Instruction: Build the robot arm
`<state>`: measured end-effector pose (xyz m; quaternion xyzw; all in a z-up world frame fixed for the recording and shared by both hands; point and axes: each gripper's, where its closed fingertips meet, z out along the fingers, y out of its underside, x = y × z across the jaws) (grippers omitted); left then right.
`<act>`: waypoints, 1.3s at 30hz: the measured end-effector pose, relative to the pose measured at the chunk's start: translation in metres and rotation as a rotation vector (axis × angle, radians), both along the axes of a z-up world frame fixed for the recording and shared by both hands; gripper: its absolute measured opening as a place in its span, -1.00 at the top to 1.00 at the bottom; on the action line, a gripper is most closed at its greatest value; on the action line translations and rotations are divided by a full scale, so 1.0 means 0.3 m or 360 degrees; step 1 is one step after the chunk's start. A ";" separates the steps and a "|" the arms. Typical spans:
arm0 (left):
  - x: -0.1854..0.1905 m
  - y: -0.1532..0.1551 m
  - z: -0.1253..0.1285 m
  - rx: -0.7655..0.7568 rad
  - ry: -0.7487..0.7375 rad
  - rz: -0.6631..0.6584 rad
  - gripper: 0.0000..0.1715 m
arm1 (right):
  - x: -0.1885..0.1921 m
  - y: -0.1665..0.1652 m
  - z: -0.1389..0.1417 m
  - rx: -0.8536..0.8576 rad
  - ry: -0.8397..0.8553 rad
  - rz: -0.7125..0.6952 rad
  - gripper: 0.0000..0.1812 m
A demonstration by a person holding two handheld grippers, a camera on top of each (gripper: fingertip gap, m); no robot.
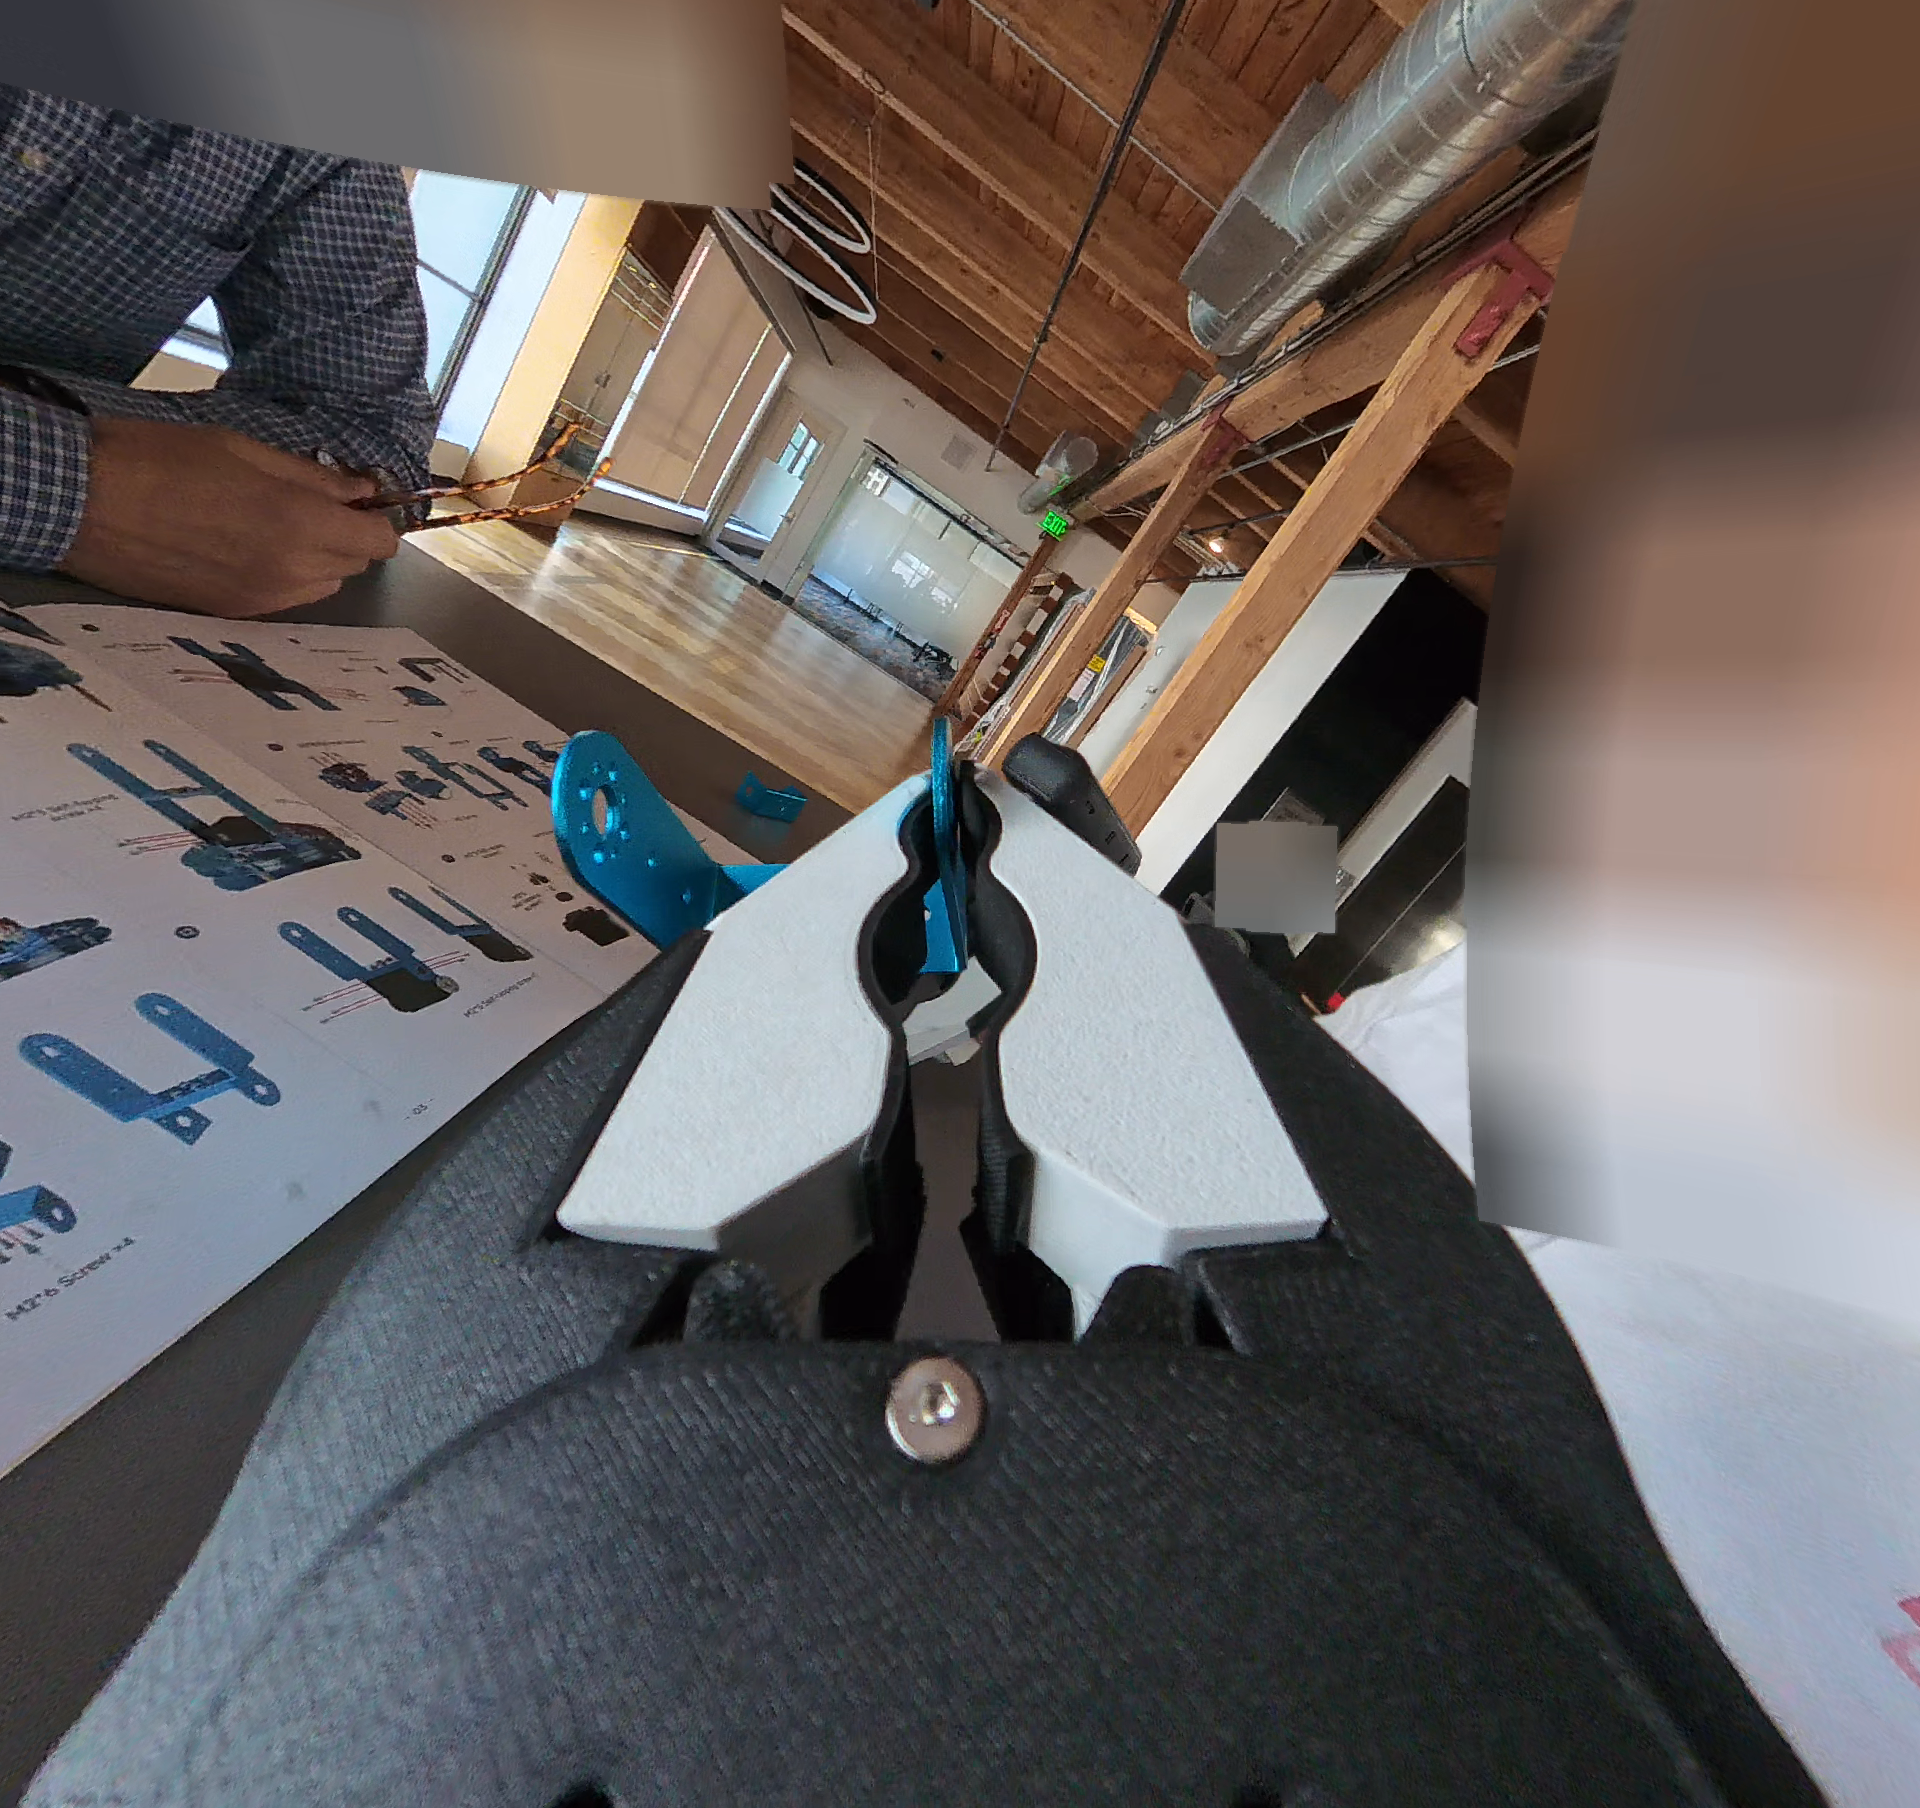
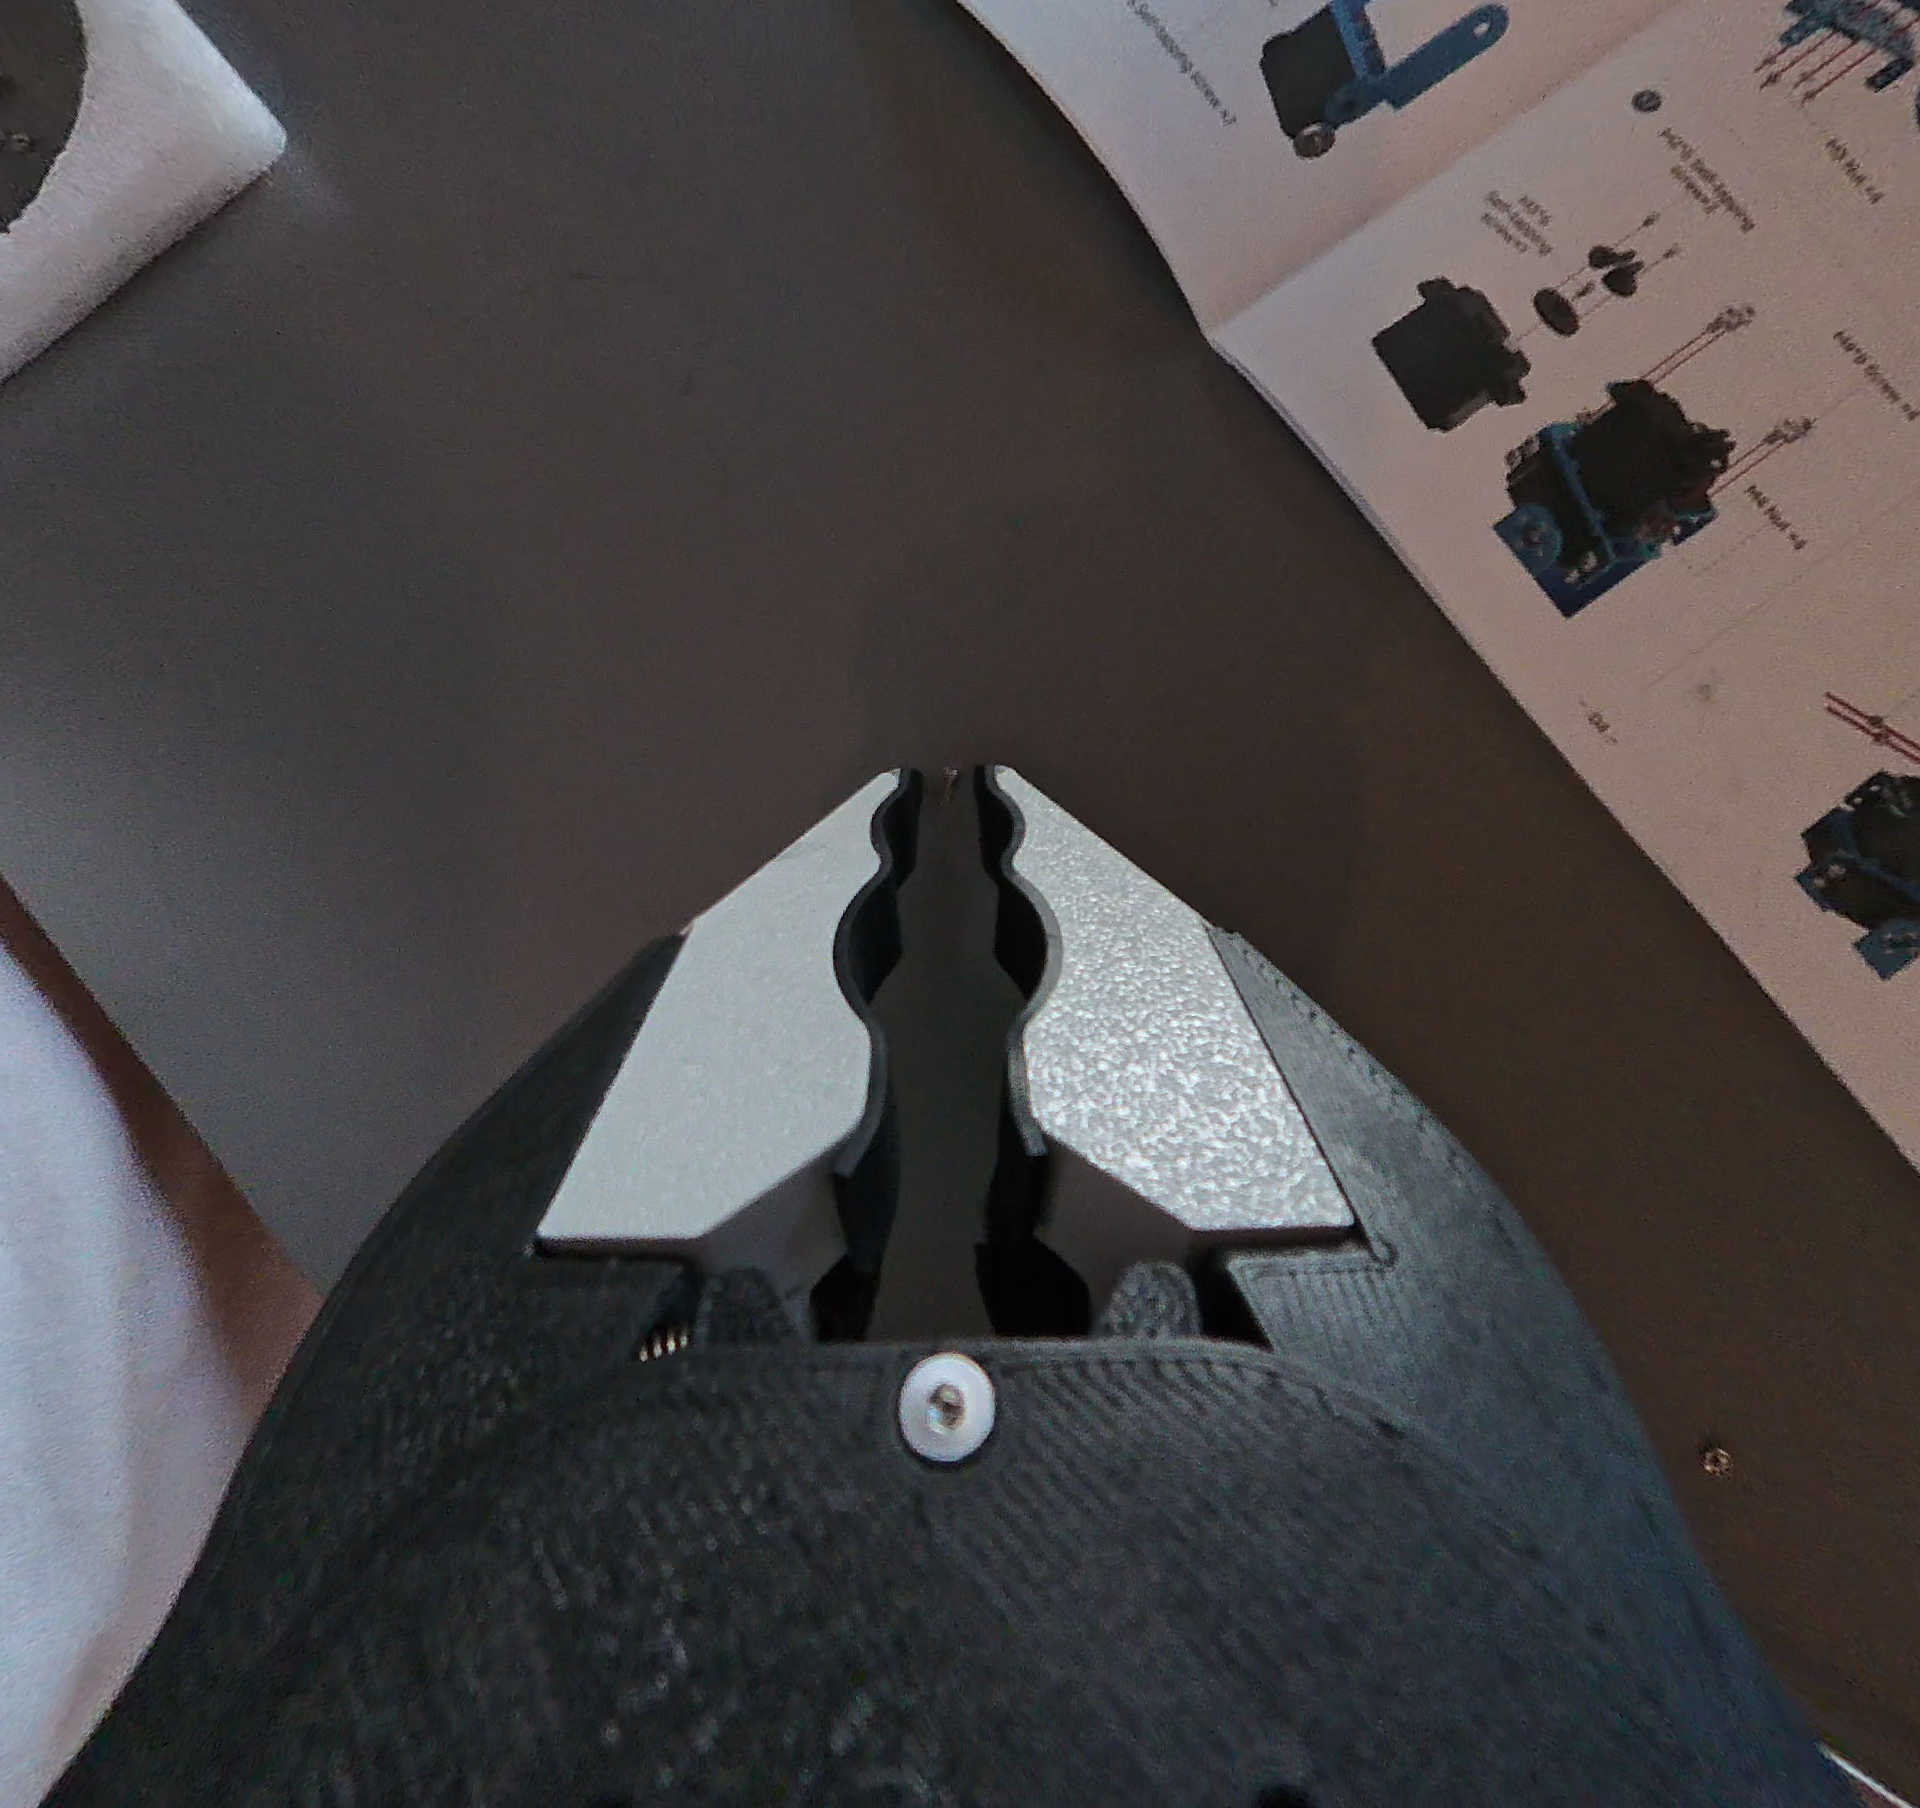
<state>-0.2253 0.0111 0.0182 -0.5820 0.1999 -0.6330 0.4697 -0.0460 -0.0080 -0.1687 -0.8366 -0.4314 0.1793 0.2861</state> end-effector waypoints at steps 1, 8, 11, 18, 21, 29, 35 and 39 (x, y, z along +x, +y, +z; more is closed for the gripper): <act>0.000 -0.004 0.003 0.0011 0.0003 -0.0004 1.00 | -0.003 0.004 0.000 0.0010 -0.0013 -0.0010 0.89; -0.020 0.018 -0.027 -0.0002 0.0057 0.0047 1.00 | -0.009 0.029 0.002 0.0081 -0.0025 0.0023 0.99; -0.024 0.017 -0.029 0.0007 0.0064 0.0045 1.00 | -0.045 0.066 0.079 -0.0070 0.0413 -0.0016 0.99; -0.044 0.010 -0.007 0.0042 0.0044 0.0068 1.00 | -0.082 0.179 0.376 -0.0367 0.1269 0.0005 1.00; -0.075 0.013 0.011 0.0068 0.0027 0.0120 1.00 | -0.094 0.181 0.390 -0.0409 0.1295 0.0042 1.00; -0.200 0.000 0.102 0.0154 -0.0187 0.0231 1.00 | -0.177 0.200 0.571 -0.0610 0.1633 0.0215 1.00; -0.179 0.041 0.043 0.0127 -0.0015 0.0303 1.00 | -0.439 0.109 0.281 -0.0133 0.0982 0.0605 0.99; -0.191 0.056 0.030 0.0047 -0.0062 0.0290 1.00 | -0.515 0.043 0.100 0.0017 0.0468 0.0939 0.82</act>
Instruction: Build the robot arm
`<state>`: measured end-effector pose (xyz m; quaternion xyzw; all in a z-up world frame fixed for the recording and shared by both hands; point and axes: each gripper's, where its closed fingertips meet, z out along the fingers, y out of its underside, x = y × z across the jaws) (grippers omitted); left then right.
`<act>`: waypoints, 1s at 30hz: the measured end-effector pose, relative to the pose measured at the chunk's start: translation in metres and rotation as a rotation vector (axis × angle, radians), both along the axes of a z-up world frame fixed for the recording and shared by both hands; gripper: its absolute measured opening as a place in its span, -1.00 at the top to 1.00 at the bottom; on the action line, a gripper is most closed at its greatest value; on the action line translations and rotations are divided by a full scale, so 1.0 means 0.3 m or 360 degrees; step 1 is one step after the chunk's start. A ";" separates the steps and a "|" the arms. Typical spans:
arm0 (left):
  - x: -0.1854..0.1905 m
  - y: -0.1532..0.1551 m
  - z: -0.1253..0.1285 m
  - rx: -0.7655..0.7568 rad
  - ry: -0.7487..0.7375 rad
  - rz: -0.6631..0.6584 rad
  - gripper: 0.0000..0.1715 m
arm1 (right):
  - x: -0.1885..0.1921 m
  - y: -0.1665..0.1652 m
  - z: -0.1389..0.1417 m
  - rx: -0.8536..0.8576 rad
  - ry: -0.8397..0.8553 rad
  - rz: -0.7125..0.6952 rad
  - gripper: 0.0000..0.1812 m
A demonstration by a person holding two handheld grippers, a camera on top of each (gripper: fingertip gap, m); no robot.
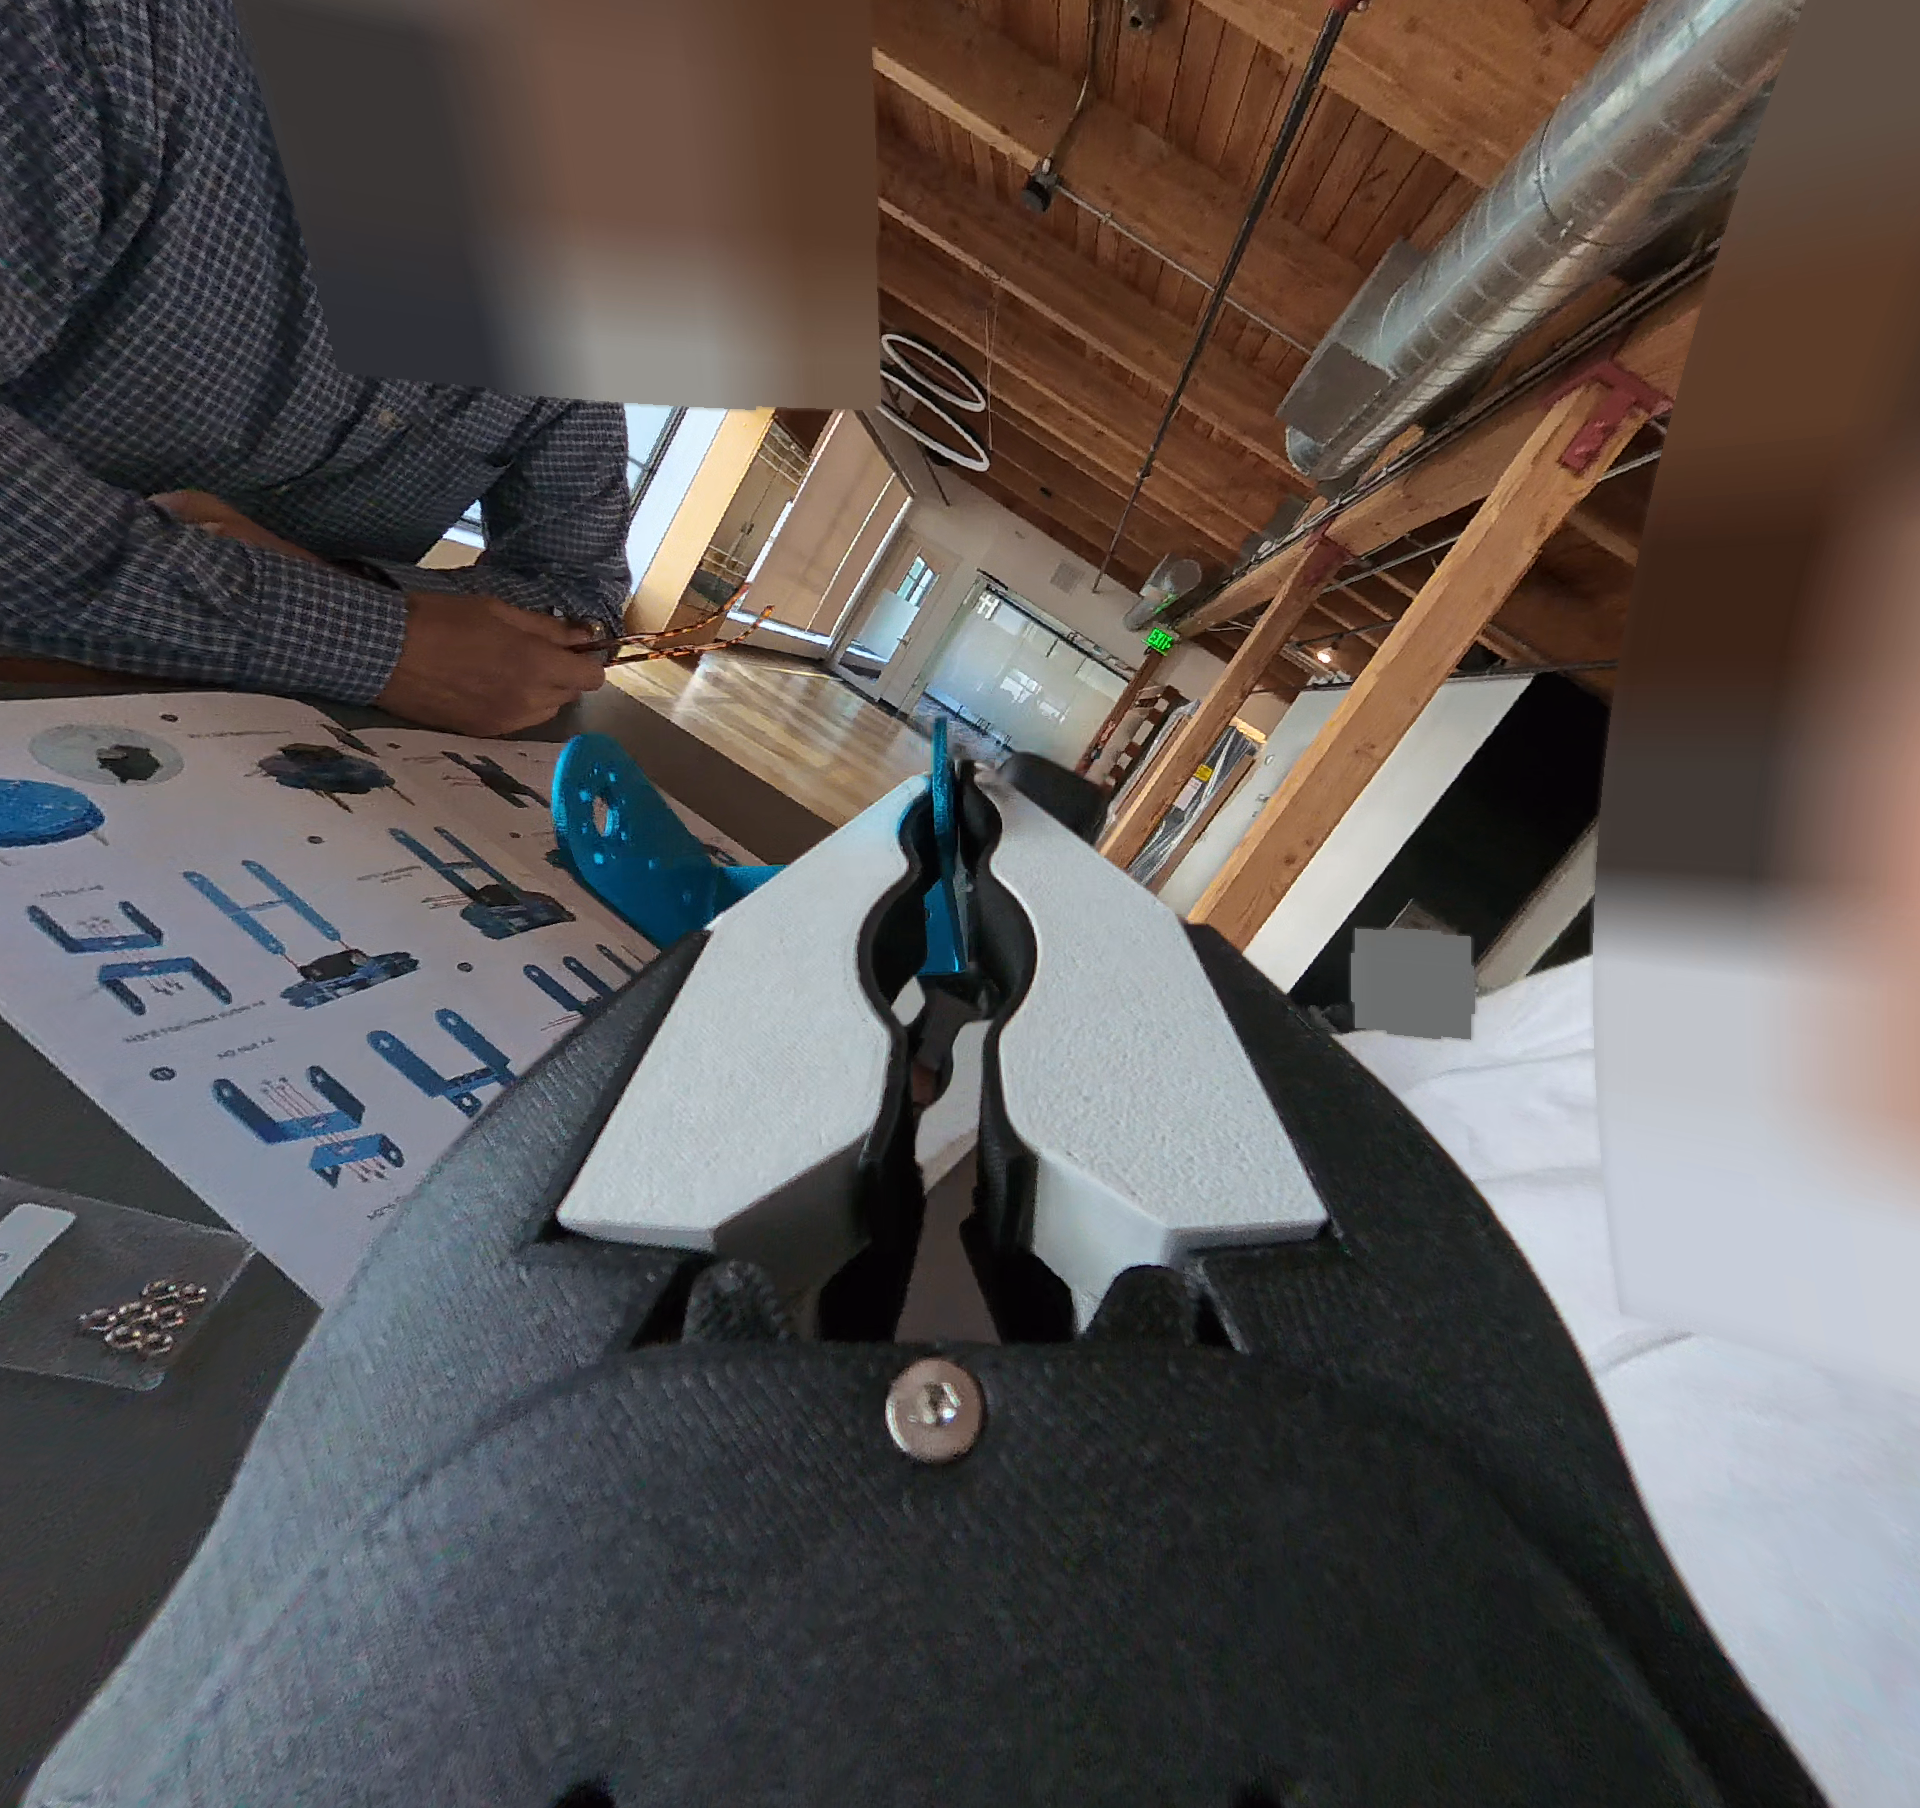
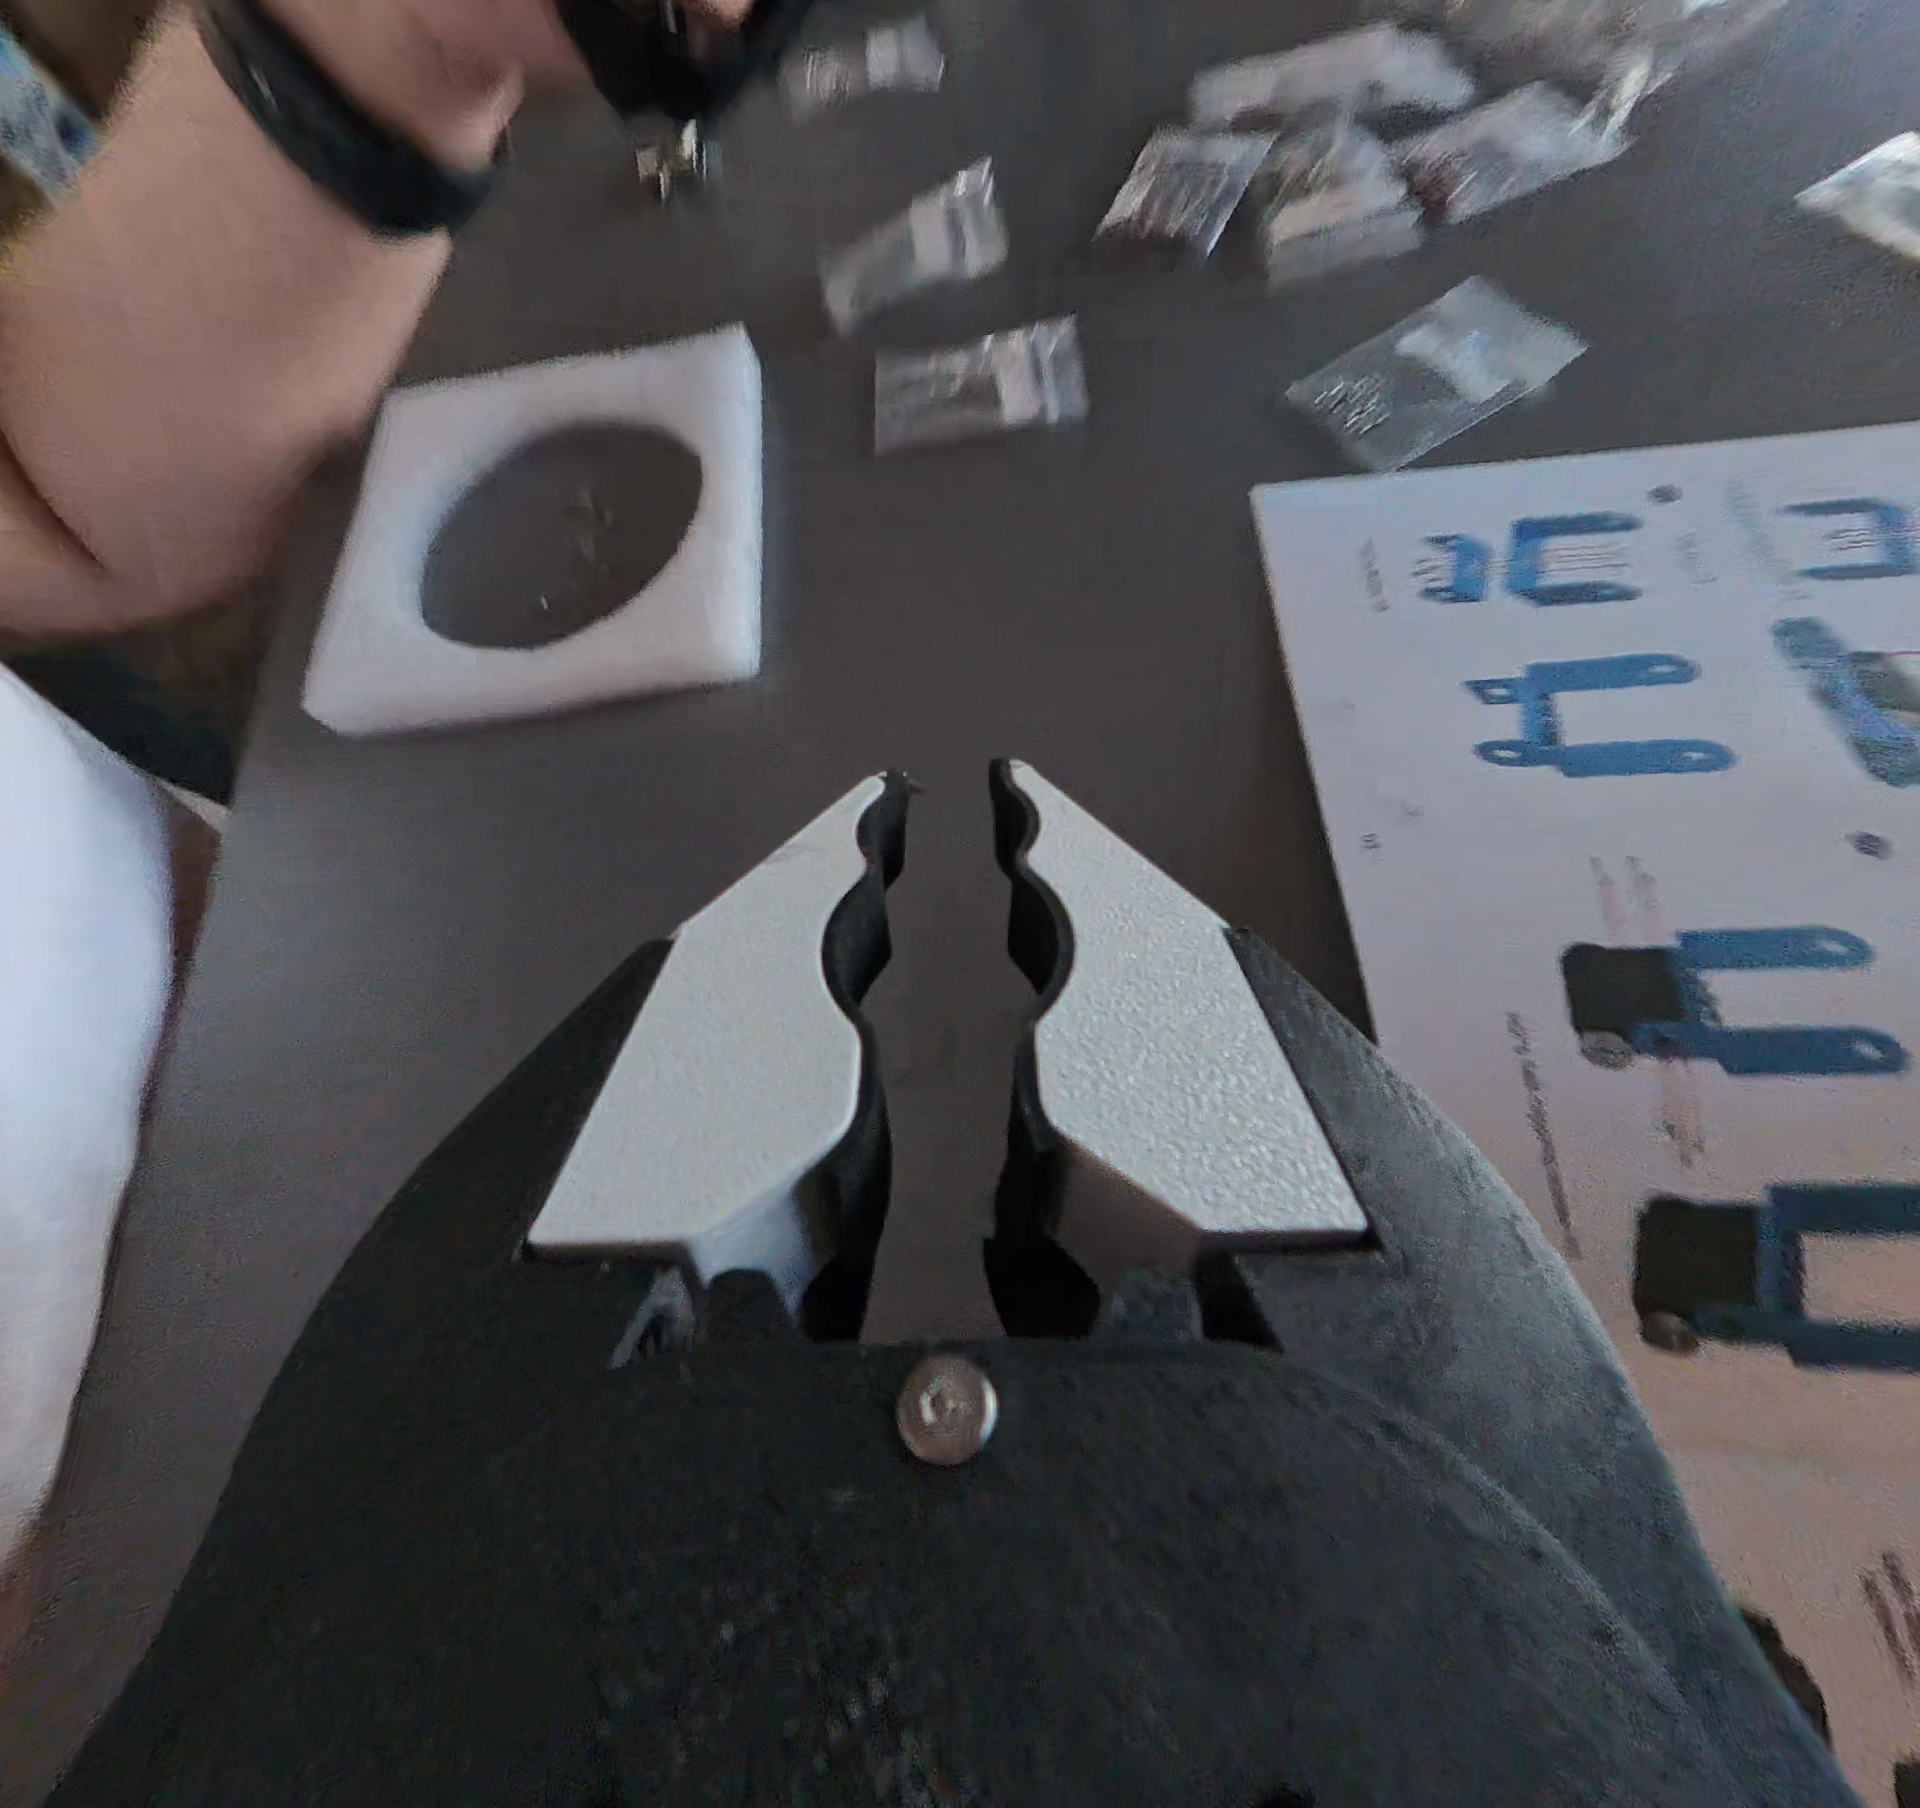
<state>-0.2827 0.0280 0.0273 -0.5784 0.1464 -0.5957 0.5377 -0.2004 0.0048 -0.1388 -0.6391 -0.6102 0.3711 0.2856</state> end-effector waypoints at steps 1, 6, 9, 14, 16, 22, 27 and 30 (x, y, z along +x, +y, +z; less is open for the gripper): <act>-0.006 -0.001 0.004 0.0006 -0.0009 0.0008 1.00 | -0.014 -0.012 -0.024 0.0002 -0.0058 0.0052 0.80; -0.032 0.010 0.004 0.0041 0.0028 0.0107 1.00 | -0.079 -0.034 -0.058 -0.0015 -0.0085 0.0104 0.81; -0.023 0.014 -0.002 0.0012 0.0008 0.0072 1.00 | -0.076 -0.041 -0.081 0.0104 -0.0132 0.0158 0.85; -0.001 0.016 -0.015 0.0000 0.0046 0.0058 1.00 | -0.089 -0.025 -0.100 0.0024 -0.0161 0.0111 0.89; 0.007 0.011 -0.013 0.0008 0.0049 0.0040 1.00 | -0.087 -0.025 -0.100 0.0018 -0.0161 0.0115 0.91; 0.026 0.009 -0.024 -0.0018 0.0058 -0.0001 1.00 | -0.069 -0.031 -0.101 0.0018 -0.0177 0.0133 0.97; 0.108 0.000 -0.096 -0.0111 0.0252 -0.0119 1.00 | 0.051 -0.035 -0.101 0.0019 -0.0259 0.0085 0.98; 0.237 -0.029 -0.196 -0.0085 0.0626 -0.0208 1.00 | 0.161 -0.027 -0.101 0.0053 -0.0345 0.0029 0.98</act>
